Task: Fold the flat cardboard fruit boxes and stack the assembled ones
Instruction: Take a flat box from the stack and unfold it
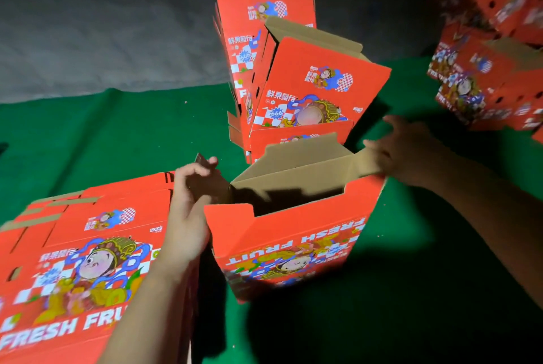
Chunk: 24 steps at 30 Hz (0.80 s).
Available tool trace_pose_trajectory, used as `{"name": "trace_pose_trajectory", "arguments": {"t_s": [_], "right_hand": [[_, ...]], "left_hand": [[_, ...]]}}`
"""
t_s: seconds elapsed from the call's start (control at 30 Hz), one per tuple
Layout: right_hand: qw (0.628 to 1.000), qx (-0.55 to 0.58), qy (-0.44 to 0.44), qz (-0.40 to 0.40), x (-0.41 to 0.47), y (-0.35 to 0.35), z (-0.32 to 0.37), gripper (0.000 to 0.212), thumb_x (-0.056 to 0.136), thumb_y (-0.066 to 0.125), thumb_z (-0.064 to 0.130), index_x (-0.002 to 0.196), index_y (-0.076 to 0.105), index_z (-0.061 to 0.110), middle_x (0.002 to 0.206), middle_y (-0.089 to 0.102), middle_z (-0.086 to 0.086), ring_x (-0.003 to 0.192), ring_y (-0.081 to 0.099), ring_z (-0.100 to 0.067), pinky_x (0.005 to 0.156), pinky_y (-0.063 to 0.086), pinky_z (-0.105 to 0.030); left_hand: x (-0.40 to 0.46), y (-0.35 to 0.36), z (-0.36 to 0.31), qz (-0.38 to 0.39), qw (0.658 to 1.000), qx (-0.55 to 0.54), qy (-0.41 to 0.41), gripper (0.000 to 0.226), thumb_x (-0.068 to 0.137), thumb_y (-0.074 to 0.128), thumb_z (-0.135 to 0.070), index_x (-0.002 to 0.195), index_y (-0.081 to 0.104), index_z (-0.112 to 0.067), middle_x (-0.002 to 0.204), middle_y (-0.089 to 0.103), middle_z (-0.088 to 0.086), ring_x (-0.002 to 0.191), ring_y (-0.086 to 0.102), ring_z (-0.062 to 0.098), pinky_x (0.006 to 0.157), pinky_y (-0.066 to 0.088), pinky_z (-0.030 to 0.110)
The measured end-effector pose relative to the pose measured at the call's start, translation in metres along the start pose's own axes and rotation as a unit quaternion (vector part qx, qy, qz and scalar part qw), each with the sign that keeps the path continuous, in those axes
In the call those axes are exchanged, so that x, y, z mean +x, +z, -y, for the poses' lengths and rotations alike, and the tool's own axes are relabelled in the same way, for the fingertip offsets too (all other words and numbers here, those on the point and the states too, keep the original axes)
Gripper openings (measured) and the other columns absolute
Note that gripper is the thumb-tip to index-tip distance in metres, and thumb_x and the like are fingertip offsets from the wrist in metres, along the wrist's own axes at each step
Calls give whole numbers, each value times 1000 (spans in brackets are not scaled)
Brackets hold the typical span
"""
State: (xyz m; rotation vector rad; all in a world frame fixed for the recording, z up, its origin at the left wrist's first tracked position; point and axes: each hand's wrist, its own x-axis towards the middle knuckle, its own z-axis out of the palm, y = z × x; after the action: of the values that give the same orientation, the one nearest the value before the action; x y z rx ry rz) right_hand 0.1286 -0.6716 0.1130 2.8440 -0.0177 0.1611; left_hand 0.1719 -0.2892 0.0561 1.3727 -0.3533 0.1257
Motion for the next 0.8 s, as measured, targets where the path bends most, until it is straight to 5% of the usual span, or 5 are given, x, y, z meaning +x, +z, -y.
{"name": "trace_pose_trajectory", "arguments": {"t_s": [0.13, 0.27, 0.47, 0.6, 0.8], "right_hand": [[976, 31, -1, -218, -33, 9, 7, 51, 69, 80, 11, 115, 68, 28, 123, 57, -4, 103, 53, -37, 83, 40, -48], [897, 295, -121, -307, -58, 14, 30, 47, 81, 62, -5, 123, 67, 15, 109, 59, 14, 92, 62, -28, 81, 46, -39], [737, 452, 72, -498, -103, -27, 75, 26, 105, 46, 29, 129, 56, 31, 121, 60, 4, 113, 57, -18, 97, 40, -37], [899, 272, -145, -311, -119, -25, 153, 25, 96, 61, 41, 115, 64, 25, 115, 60, 4, 117, 56, -25, 96, 44, -41], [974, 227, -4, -22, -84, -7, 168, 65, 97, 39, 65, 146, 51, 25, 156, 41, -5, 128, 51, -33, 106, 41, -48]], "left_hand": [[3, 0, 6, -24, 1000, 15, -7, 65, 76, 34, 25, 90, 55, -35, 132, 63, 5, 135, 52, 37, 103, 37, 43], [3, 2, 5, -55, 995, 81, 36, 53, 76, 35, 10, 95, 52, -36, 120, 59, 9, 134, 53, 17, 102, 39, 36], [6, 0, 2, -36, 975, 212, 63, 41, 80, 38, 3, 109, 47, -25, 106, 54, 1, 97, 51, 13, 90, 40, 33], [6, 7, 7, -27, 966, 245, 75, 47, 80, 38, -1, 110, 46, -35, 112, 55, -1, 108, 53, 18, 102, 41, 45], [4, -1, 17, -54, 976, 198, 79, 16, 106, 41, -31, 121, 47, -30, 110, 60, -8, 104, 58, 20, 99, 43, 62]]}}
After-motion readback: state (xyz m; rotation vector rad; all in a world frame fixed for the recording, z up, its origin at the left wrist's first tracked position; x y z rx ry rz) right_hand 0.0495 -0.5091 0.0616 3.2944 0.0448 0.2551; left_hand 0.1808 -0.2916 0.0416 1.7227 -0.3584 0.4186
